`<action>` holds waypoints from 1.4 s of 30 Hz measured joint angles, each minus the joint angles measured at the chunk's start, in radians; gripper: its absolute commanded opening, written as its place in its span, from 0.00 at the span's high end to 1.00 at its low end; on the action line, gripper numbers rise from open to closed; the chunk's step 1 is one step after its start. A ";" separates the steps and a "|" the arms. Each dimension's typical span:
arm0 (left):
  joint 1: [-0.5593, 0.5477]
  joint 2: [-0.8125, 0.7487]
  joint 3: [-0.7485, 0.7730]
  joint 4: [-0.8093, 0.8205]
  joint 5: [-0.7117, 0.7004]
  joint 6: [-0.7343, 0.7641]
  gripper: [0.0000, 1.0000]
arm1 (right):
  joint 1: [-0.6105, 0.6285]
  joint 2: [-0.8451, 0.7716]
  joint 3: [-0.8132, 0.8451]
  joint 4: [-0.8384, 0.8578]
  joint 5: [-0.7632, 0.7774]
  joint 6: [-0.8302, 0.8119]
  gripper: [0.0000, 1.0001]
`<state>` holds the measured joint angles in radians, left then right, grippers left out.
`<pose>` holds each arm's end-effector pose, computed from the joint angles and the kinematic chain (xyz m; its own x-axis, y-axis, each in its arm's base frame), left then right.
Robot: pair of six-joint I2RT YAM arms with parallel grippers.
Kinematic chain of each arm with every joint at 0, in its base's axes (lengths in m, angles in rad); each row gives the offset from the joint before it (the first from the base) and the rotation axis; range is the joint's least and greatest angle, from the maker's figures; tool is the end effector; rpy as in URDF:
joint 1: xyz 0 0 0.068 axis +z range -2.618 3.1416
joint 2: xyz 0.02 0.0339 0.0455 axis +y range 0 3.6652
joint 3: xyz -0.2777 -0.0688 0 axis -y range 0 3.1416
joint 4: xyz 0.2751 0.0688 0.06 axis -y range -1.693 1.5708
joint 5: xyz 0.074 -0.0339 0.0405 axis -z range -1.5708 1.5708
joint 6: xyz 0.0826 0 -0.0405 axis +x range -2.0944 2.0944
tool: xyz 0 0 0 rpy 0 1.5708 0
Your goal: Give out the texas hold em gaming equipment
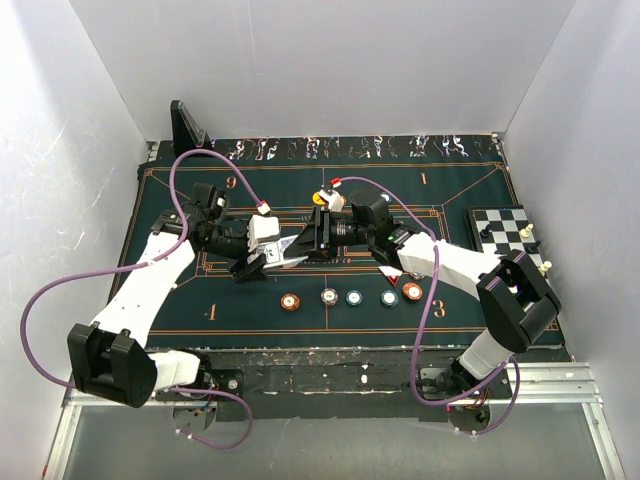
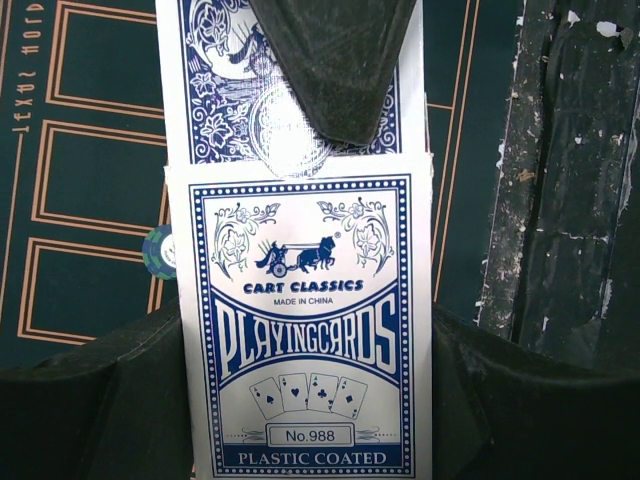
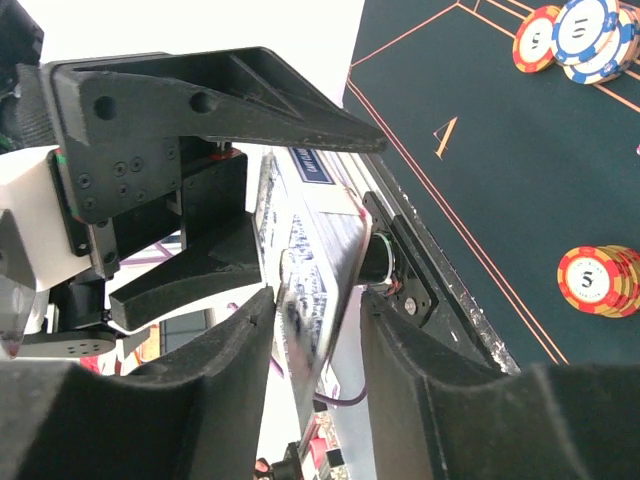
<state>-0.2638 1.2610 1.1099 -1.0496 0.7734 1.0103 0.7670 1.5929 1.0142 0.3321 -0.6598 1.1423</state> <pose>0.2403 -0.1247 0.2718 -0.1138 0.6585 -0.7439 0.9912 0.1263 -0.0399 0.2704 0.3309 0.2569 -0.9611 0.0718 -0.2668 -0.2458 0.2191 0.9442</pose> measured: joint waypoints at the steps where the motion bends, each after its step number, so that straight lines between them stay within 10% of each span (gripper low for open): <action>1: 0.000 0.000 0.002 0.002 0.002 -0.002 1.00 | 0.000 0.000 0.000 -0.005 0.002 -0.004 0.57; 25: 0.000 -0.016 0.018 0.008 0.036 -0.027 1.00 | -0.072 -0.076 -0.018 -0.095 0.029 -0.055 0.56; 32: 0.000 -0.019 0.018 0.011 0.047 -0.031 1.00 | -0.072 -0.079 -0.031 -0.113 0.032 -0.069 0.31; 42: 0.000 -0.030 0.018 0.011 0.055 -0.035 1.00 | -0.044 -0.060 0.015 -0.159 0.040 -0.080 0.43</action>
<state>-0.2638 1.2312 1.1282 -1.0382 0.8280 0.9749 0.7231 1.5326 1.0294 0.1734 -0.6201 1.0622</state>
